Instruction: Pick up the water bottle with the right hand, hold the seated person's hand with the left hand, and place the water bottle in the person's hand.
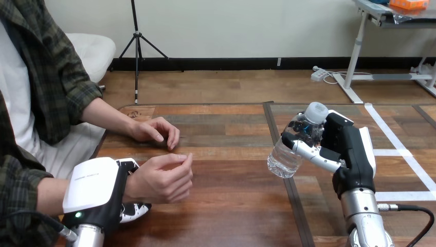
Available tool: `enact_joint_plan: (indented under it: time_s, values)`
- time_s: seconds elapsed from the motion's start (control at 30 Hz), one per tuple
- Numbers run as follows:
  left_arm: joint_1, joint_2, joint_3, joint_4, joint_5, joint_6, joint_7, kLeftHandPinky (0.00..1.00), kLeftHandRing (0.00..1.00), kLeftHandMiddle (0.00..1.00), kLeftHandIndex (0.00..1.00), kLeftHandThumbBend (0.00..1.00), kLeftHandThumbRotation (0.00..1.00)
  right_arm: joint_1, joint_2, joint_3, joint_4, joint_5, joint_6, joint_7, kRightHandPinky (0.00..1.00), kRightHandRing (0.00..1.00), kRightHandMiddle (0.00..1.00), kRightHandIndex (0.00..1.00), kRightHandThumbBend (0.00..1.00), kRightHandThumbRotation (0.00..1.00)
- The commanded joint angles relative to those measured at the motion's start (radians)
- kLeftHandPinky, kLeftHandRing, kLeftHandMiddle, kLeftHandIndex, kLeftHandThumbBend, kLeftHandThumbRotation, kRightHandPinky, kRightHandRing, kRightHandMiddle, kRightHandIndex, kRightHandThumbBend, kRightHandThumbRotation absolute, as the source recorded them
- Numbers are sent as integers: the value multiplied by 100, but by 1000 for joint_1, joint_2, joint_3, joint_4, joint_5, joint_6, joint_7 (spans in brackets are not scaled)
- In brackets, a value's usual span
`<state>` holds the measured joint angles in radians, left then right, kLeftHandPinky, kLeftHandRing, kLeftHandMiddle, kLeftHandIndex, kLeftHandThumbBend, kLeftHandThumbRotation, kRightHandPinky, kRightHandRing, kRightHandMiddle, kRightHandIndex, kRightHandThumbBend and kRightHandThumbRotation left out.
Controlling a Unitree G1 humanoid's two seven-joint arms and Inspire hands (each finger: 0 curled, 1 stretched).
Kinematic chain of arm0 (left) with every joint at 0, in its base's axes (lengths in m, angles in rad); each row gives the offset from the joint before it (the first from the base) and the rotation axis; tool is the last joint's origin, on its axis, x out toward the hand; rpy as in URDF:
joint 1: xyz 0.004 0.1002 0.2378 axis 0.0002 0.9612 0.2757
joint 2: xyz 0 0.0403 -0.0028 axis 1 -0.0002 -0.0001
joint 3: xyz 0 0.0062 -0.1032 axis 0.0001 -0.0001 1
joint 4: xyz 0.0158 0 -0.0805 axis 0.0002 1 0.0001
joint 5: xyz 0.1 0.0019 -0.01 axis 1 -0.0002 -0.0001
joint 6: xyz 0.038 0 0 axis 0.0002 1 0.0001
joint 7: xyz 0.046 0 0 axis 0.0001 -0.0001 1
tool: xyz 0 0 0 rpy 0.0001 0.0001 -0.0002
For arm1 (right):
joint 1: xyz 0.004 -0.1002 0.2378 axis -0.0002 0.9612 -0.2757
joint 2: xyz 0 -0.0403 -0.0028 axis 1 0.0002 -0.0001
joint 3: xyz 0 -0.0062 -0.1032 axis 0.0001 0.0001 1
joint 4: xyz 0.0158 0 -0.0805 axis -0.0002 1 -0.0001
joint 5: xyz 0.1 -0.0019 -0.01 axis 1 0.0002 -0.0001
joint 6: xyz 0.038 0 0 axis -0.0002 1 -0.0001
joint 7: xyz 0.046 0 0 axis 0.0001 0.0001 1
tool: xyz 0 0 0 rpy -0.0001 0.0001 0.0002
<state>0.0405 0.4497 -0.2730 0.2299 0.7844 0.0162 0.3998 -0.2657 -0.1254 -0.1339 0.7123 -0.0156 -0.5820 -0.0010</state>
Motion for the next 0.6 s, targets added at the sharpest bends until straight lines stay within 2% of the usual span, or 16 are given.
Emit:
enact_joint_plan:
  time_s: [0.0,0.57]
  values:
    - [-6,-22,-3,-30,-10,-15,-1,43,47,52,52,74,0,-86,-20,-6,-38,0,-26,-14,43,48,51,54,69,0]
    - [9,-29,11,-59,-17,-32,-2,41,46,50,51,75,0,-90,-19,-7,-28,18,-36,7,44,49,52,55,67,0]
